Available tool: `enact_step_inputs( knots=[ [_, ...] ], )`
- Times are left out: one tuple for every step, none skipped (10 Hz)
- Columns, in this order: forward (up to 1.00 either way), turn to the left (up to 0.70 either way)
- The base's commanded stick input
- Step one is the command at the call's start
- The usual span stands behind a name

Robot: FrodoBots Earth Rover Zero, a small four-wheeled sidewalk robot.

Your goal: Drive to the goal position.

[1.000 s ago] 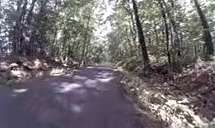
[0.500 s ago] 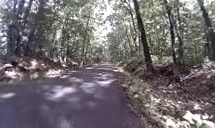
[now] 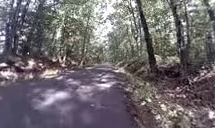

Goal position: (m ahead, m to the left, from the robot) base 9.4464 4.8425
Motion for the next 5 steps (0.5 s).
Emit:
enact_step_inputs(
  knots=[
    [0.7, 0.0],
    [0.7, 0.0],
    [0.7, 0.0],
    [0.7, 0.0],
    [0.7, 0.0]
  ],
)
